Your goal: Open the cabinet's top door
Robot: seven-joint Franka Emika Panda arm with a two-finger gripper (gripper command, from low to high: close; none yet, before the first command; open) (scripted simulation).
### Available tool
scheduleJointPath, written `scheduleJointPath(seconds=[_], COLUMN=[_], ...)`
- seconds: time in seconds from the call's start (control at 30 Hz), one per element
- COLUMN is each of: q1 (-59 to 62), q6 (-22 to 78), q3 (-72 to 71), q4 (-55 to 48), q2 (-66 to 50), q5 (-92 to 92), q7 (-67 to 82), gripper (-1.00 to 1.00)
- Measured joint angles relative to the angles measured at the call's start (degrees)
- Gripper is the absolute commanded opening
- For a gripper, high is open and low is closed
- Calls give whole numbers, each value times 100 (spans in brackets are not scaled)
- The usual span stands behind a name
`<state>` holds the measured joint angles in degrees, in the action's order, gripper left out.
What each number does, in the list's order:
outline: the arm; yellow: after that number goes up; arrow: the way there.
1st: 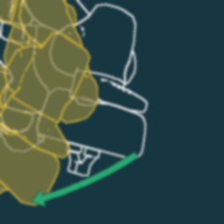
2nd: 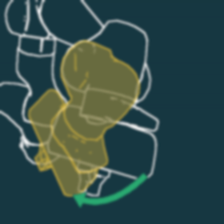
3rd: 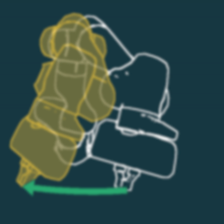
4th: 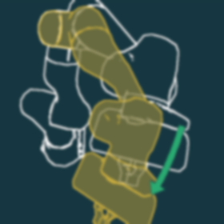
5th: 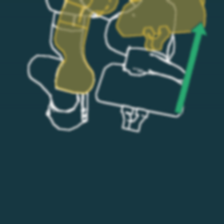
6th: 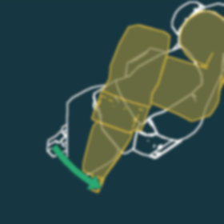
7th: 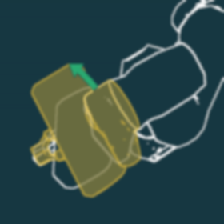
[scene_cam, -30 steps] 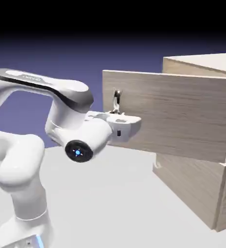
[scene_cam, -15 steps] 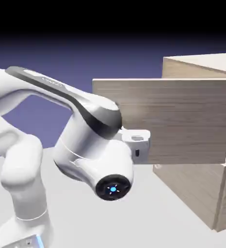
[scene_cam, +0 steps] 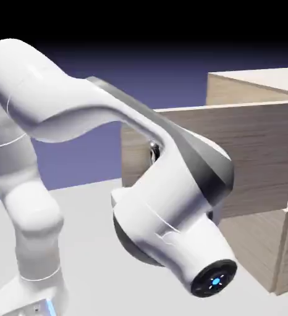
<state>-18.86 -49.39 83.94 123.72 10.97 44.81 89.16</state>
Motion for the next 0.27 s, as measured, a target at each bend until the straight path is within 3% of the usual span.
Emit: scheduleJointPath(seconds=[0.27], q1=[-1658], q6=[-161], q3=[1366], q4=[-473], q2=[802], q5=[-413], q7=[-457], gripper=[-100])
